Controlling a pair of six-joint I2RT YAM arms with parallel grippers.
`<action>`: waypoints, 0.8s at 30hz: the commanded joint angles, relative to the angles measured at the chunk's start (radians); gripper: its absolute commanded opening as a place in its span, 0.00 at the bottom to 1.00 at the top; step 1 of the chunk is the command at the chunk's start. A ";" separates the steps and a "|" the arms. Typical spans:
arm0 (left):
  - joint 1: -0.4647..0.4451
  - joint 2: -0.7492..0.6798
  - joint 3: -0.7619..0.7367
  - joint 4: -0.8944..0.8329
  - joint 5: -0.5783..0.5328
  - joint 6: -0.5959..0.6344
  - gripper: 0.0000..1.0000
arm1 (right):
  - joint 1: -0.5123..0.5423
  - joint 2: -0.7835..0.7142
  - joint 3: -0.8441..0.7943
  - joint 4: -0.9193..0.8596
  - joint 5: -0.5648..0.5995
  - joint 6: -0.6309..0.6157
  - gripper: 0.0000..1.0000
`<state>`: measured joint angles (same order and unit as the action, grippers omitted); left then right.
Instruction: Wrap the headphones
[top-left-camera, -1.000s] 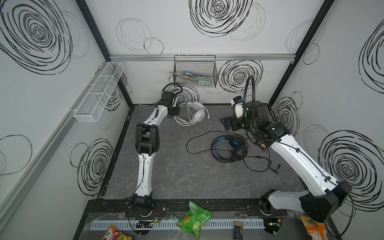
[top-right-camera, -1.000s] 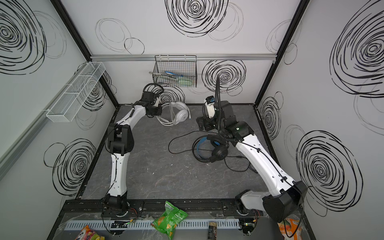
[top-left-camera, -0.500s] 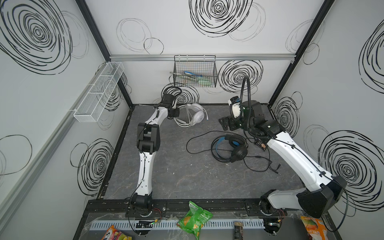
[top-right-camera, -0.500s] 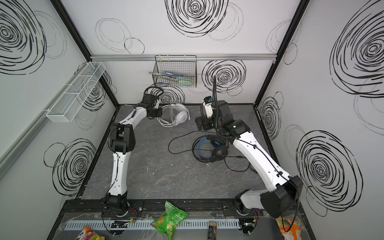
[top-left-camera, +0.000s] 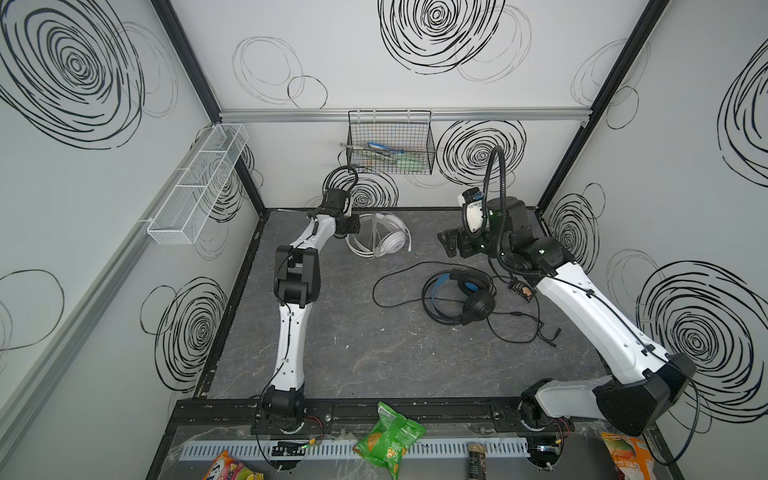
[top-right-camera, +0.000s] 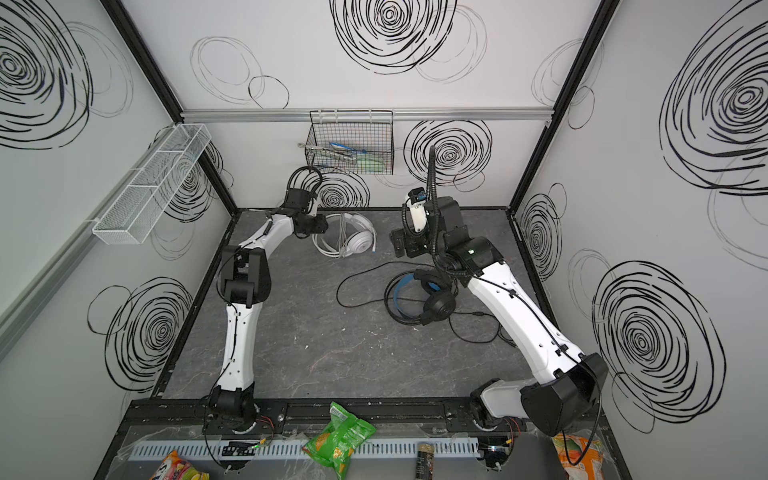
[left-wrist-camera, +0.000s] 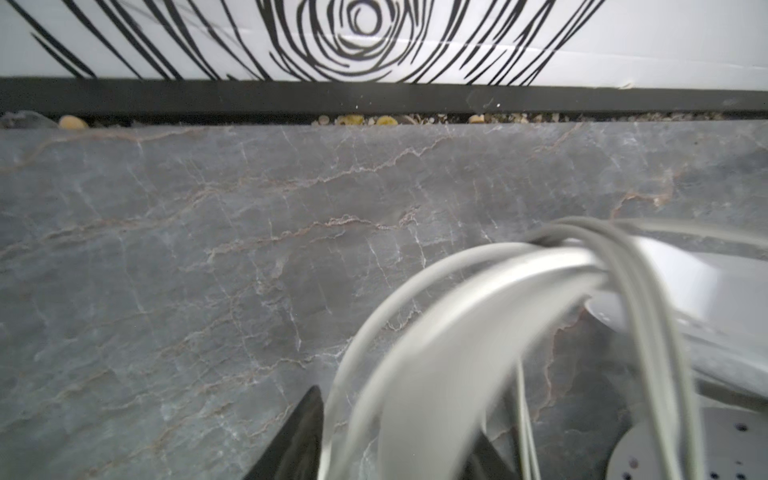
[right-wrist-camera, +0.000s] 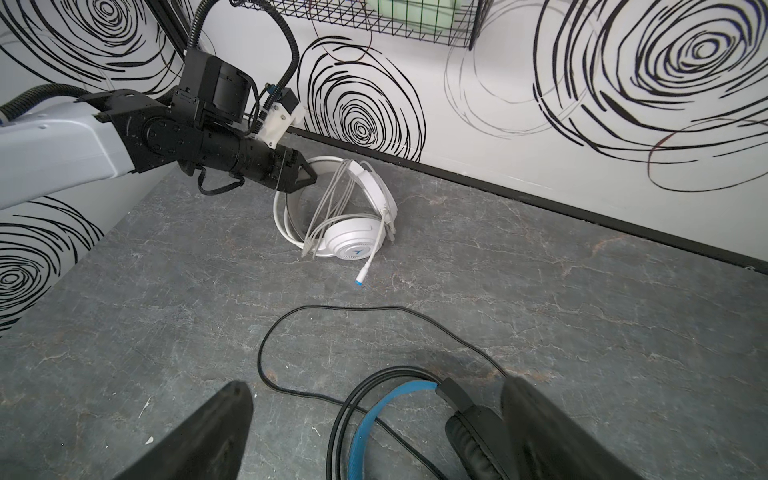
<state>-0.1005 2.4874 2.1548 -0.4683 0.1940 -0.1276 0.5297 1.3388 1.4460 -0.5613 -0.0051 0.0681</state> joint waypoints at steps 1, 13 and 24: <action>0.016 -0.025 0.007 0.073 0.020 -0.034 0.56 | -0.005 -0.003 0.042 0.011 -0.007 0.012 0.97; 0.054 -0.167 -0.091 0.065 0.062 -0.072 0.68 | -0.003 -0.038 -0.010 0.040 0.001 0.036 0.97; 0.062 -0.578 -0.602 0.161 0.106 -0.140 0.70 | -0.001 -0.120 -0.130 0.090 -0.016 0.102 0.97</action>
<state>-0.0475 2.0029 1.6497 -0.3626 0.2661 -0.2310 0.5301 1.2533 1.3342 -0.5159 -0.0147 0.1337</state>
